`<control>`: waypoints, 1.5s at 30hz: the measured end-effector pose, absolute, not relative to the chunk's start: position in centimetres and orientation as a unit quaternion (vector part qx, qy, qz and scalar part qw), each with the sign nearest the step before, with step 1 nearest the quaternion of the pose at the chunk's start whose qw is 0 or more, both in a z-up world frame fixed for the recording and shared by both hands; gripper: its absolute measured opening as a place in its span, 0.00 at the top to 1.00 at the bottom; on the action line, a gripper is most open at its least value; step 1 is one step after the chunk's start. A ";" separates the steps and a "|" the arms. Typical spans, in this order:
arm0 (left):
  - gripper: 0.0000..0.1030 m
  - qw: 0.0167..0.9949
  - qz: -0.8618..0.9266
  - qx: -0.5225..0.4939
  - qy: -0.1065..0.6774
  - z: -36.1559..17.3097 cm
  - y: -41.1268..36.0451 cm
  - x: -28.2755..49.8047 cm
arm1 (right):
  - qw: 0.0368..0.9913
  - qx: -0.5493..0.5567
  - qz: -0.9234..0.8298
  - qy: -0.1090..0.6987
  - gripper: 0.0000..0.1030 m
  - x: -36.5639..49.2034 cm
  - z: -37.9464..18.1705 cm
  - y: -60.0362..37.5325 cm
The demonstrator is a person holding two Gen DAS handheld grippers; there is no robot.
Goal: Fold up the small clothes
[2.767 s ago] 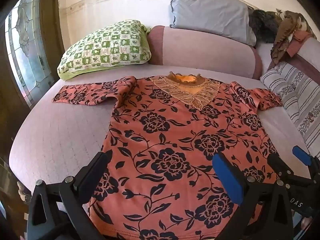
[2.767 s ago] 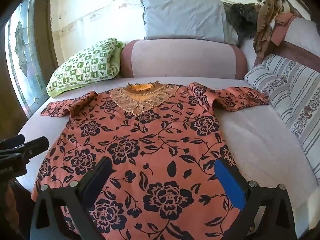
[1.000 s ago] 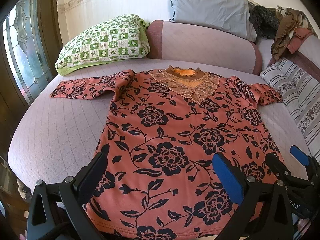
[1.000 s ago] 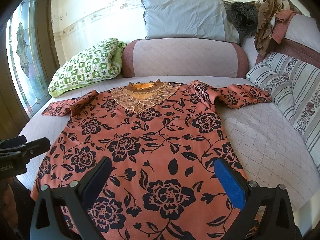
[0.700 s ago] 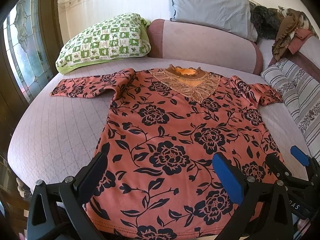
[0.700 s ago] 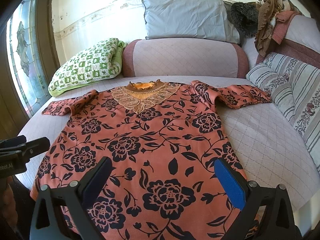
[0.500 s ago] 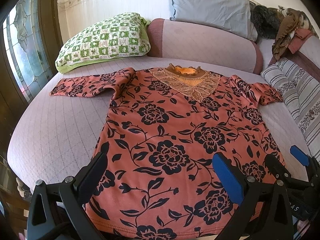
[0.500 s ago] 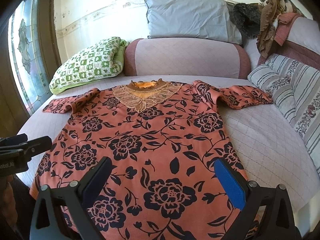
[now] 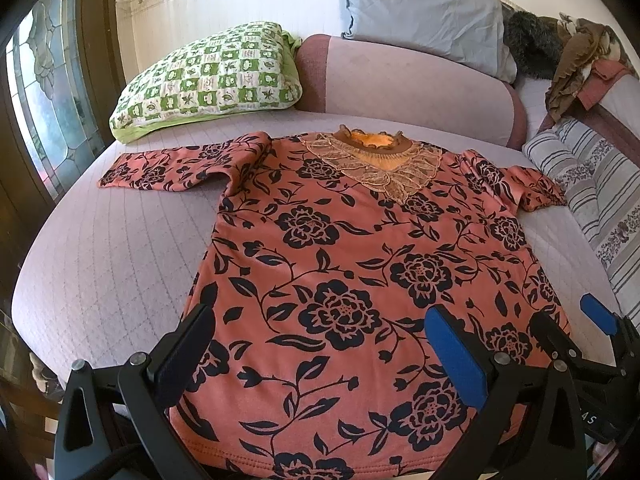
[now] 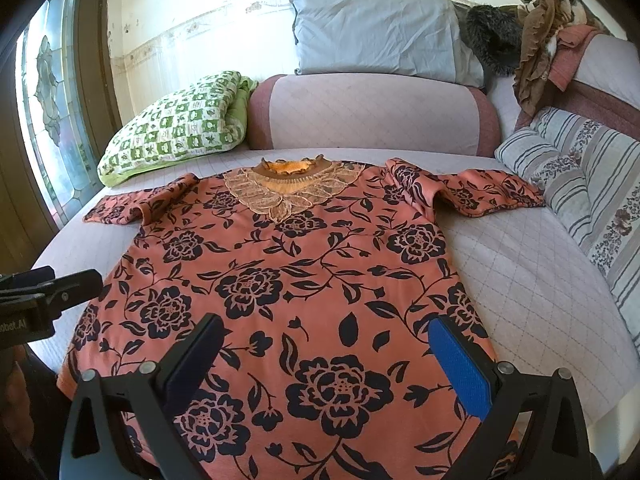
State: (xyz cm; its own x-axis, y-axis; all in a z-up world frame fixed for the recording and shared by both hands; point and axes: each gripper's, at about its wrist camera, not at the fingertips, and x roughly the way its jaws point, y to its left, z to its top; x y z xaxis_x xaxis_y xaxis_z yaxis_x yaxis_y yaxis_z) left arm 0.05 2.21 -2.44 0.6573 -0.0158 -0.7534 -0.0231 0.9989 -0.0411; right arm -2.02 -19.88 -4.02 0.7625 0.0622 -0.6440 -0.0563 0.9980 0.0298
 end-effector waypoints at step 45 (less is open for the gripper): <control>0.00 0.857 -0.047 -0.120 0.499 -10.8 6.9 8.0 | 0.799 0.403 -0.176 0.410 0.84 31.9 -11.4 -62.2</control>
State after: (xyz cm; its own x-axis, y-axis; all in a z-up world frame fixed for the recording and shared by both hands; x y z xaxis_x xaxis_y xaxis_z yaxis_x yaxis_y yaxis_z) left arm 8.01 6.92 -10.82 0.4982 -0.1995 -0.8438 -0.0397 0.9669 -0.2520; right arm 31.87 -62.20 -11.44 0.6025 0.0492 -0.7966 0.6108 0.6141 0.4998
